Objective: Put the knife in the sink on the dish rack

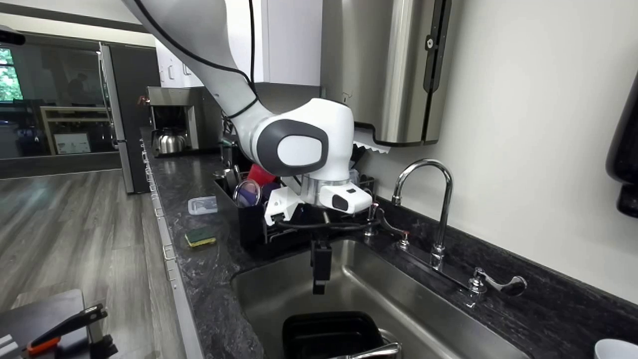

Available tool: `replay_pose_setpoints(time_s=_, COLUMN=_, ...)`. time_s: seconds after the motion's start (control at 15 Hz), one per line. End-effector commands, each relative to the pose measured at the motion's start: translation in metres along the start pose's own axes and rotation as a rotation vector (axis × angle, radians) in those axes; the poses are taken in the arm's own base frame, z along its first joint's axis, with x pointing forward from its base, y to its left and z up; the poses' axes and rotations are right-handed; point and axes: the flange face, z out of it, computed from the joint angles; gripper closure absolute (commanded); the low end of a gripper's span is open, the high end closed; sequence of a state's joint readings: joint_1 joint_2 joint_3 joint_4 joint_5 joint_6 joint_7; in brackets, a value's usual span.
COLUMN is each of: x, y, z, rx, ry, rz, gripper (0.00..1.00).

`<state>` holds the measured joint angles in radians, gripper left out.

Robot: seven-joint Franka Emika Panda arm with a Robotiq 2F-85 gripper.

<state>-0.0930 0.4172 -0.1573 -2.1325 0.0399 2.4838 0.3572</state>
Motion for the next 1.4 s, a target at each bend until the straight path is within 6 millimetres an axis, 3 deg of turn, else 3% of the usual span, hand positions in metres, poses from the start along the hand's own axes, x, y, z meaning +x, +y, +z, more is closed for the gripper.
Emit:
replay_pose_setpoints(time_s=0.0, x=0.012, y=0.002, z=0.021, rx=-0.011, ry=-0.021, rz=0.025, gripper=0.0)
replay_pose_setpoints(time_s=0.2, x=0.018, y=0.009, z=0.047, rx=-0.045, ry=-0.036, rz=0.059, gripper=0.0)
replay_pose_setpoints(time_s=0.27, x=0.01, y=0.009, z=0.039, rx=-0.038, ry=-0.041, rz=0.033, gripper=0.0)
replay_pose_setpoints(time_s=0.4, x=0.011, y=0.01, z=0.046, rx=-0.046, ry=-0.048, rz=0.035, gripper=0.0)
replay_pose_setpoints(time_s=1.0, x=0.012, y=0.007, z=0.041, rx=-0.042, ry=-0.041, rz=0.032, gripper=0.0)
replay_pose_setpoints(time_s=1.33, x=0.014, y=0.012, z=0.083, rx=-0.07, ry=-0.07, rz=0.005, gripper=0.0)
